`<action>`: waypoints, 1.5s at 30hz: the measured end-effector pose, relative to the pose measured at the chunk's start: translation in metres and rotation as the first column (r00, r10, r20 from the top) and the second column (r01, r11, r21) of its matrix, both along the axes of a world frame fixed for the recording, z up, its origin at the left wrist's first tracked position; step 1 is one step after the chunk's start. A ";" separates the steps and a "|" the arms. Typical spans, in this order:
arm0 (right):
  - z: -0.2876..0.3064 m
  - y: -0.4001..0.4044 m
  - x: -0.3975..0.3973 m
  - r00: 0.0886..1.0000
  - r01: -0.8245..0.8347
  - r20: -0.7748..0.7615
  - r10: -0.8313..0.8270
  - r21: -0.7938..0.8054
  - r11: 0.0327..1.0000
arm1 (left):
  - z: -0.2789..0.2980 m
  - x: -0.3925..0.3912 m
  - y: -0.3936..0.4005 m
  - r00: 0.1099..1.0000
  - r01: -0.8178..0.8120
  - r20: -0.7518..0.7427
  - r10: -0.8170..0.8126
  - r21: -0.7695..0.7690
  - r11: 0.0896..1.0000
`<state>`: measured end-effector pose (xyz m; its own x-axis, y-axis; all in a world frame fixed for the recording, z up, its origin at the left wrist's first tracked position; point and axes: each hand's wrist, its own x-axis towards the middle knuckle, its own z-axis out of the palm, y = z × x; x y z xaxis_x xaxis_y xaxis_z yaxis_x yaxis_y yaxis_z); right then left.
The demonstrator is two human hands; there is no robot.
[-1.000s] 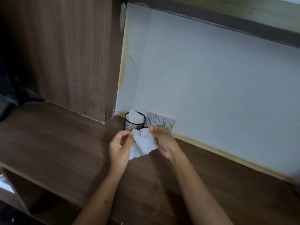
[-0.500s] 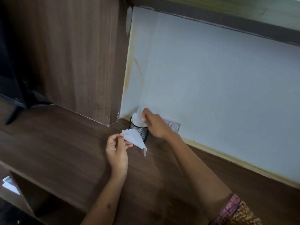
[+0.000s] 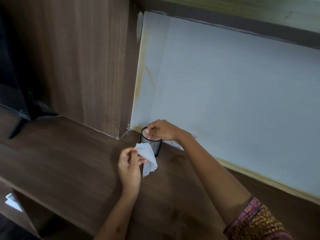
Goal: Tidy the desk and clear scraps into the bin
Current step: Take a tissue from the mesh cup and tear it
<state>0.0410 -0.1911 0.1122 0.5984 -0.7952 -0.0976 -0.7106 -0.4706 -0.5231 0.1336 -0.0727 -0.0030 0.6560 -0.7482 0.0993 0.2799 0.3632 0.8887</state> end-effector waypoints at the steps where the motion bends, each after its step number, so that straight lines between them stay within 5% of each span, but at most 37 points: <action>1: 0.003 0.008 -0.008 0.995 0.030 0.092 -0.027 -0.026 0.999 | 0.000 0.000 0.000 0.999 0.040 0.003 -0.040 -0.006 0.999; 4: 0.009 0.047 -0.039 0.954 0.085 0.296 -0.056 -0.087 0.993 | 0.004 -0.005 0.005 0.978 0.210 0.018 -0.209 -0.038 0.977; 12: -0.015 0.146 -0.134 0.853 0.096 0.463 -0.240 0.313 0.945 | 0.027 -0.041 0.035 0.736 0.677 0.021 -0.677 0.018 0.736; 17: -0.037 0.195 -0.176 0.653 0.141 0.640 -0.406 0.424 0.895 | 0.042 -0.070 0.061 0.609 0.784 0.056 -0.791 0.106 0.611; 23: -0.048 0.239 -0.195 0.365 0.373 0.698 -0.616 0.496 0.784 | 0.047 -0.099 0.085 0.422 0.906 -0.100 -0.901 0.083 0.415; 25: -0.051 0.250 -0.199 0.239 0.473 0.731 -0.639 0.487 0.734 | 0.047 -0.104 0.095 0.408 0.912 -0.107 -0.907 0.094 0.399; 28: -0.053 0.264 -0.206 0.144 0.544 0.773 -0.617 0.459 0.702 | 0.047 -0.110 0.107 0.406 0.879 0.131 -0.904 0.213 0.426; 31: -0.049 0.277 -0.212 0.129 0.478 0.775 -0.618 0.498 0.724 | 0.053 -0.119 0.116 0.465 0.804 0.264 -0.845 0.273 0.528; 35: -0.043 0.293 -0.216 0.168 0.391 0.776 -0.608 0.513 0.764 | 0.062 -0.124 0.126 0.458 0.804 0.289 -0.841 0.268 0.530; 40: -0.042 0.300 -0.215 0.054 0.314 0.813 -0.579 0.537 0.783 | 0.062 -0.125 0.132 0.513 0.790 0.286 -0.809 0.210 0.575; 45: -0.042 0.302 -0.212 0.082 0.364 0.819 -0.568 0.506 0.782 | 0.067 -0.124 0.138 0.513 0.795 0.326 -0.794 0.169 0.583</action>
<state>-0.1711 0.1106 0.0705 -0.1494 -0.9869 0.0617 0.2560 -0.0989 -0.9616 0.0101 0.0654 0.0639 -0.2899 -0.9400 0.1800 0.1441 0.1431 0.9792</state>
